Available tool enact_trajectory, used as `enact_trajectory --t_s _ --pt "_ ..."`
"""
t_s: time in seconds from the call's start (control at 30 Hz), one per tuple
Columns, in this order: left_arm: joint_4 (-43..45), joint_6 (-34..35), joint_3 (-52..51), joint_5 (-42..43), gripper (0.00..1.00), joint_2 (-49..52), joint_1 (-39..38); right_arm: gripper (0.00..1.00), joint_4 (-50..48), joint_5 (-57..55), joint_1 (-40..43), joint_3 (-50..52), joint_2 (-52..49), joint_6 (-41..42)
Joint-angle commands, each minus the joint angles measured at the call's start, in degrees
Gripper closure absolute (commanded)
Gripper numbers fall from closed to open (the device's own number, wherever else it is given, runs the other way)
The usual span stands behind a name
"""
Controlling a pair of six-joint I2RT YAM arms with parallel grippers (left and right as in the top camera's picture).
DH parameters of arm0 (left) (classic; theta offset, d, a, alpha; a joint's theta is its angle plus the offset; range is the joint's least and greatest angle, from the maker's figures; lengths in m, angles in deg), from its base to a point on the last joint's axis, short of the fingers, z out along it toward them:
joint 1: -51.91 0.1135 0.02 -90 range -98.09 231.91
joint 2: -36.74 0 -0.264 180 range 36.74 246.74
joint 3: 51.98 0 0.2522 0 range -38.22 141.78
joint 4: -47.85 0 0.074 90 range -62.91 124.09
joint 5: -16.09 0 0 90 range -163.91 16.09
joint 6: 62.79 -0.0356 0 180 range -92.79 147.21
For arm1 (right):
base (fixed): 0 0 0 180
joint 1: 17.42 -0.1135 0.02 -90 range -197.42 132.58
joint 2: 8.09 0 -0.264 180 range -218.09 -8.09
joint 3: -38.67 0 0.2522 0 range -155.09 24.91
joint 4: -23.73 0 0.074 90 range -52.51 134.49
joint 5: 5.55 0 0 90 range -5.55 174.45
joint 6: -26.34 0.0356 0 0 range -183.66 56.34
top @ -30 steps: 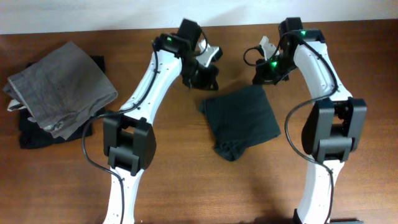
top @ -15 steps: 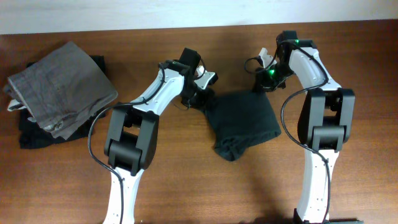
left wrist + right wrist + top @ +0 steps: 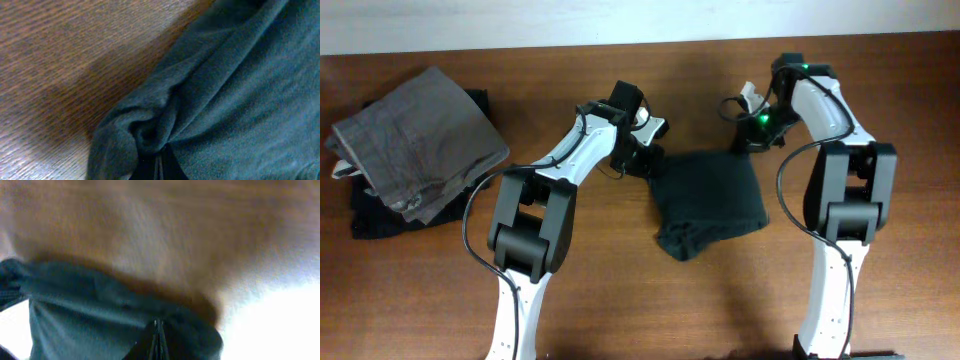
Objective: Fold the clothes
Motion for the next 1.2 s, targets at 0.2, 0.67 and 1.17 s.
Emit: enact_trajectory --t_s 0.2,0.67,1.17 --pt "-1.4 -0.9 3.4 -0.9 1.00 -1.9 0.2 0.96 10.7 3.6 5.9 0.6 12.9 -1.4" --pt "-13.0 -1.8 9.4 10.3 1.00 -5.2 -0.2 0.96 22.5 4.1 6.4 0.8 14.3 -2.0" --pt "-23.3 -7.6 9.4 8.9 1.00 -4.9 -8.7 0.96 16.9 8.7 2.7 18.0 14.3 -5.4"
